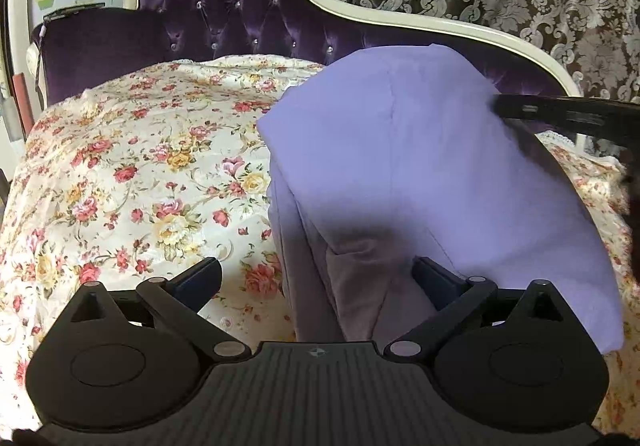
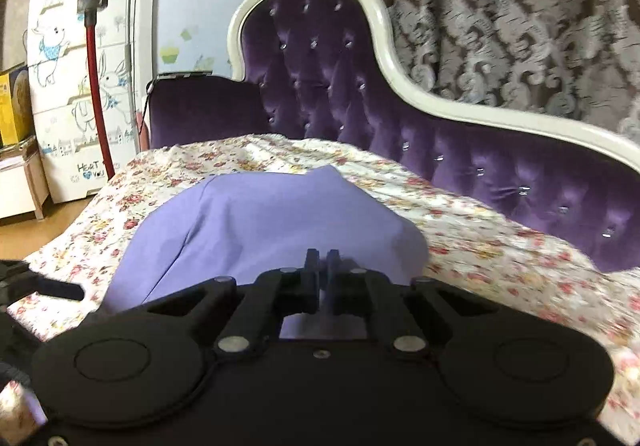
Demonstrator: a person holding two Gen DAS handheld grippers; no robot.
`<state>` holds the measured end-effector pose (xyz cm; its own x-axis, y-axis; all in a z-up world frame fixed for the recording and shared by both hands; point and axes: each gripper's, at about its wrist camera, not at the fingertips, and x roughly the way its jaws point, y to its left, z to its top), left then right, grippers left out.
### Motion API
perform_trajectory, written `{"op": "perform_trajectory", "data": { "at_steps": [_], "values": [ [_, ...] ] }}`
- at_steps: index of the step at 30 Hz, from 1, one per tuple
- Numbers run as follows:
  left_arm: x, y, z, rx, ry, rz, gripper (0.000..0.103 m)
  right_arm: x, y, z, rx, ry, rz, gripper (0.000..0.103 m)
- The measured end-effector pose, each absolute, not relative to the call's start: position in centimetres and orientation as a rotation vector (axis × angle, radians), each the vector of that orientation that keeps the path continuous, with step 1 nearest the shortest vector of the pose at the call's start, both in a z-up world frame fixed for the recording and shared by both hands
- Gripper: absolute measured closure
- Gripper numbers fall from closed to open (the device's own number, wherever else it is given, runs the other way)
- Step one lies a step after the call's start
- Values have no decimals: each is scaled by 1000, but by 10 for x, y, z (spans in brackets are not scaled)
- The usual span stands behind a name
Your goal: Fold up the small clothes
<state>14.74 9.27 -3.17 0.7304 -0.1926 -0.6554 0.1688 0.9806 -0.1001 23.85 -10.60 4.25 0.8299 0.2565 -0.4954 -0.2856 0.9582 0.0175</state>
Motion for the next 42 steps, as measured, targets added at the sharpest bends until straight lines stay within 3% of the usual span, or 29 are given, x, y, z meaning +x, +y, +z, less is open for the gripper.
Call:
{"op": "perform_trajectory", "data": {
  "at_steps": [8, 12, 15, 16, 17, 19, 28, 35, 42],
  "values": [
    [159, 111, -41, -115, 744, -174, 0, 301, -74, -4, -135, 724, 317, 94],
    [160, 113, -44, -143, 749, -178, 0, 290, -54, -11, -279, 676, 284, 92],
    [154, 118, -39, -182, 728, -190, 0, 281, -77, 2, -168, 618, 308, 90],
    [151, 117, -35, -175, 714, -188, 0, 276, -87, 8, -126, 591, 315, 76],
    [149, 115, -32, -164, 701, -184, 0, 269, -94, 14, -93, 560, 313, 47],
    [144, 110, -24, -142, 680, -174, 0, 253, -102, 25, -50, 506, 306, 20],
    [128, 101, 8, -80, 610, -77, 0, 197, -125, 42, 33, 463, 224, 21],
    [108, 86, 30, -51, 584, -36, 0, 159, -132, 48, 126, 471, 177, 1],
    [88, 55, 43, 8, 585, -54, 0, 123, -132, 56, 183, 499, 139, 0]
  ]
}}
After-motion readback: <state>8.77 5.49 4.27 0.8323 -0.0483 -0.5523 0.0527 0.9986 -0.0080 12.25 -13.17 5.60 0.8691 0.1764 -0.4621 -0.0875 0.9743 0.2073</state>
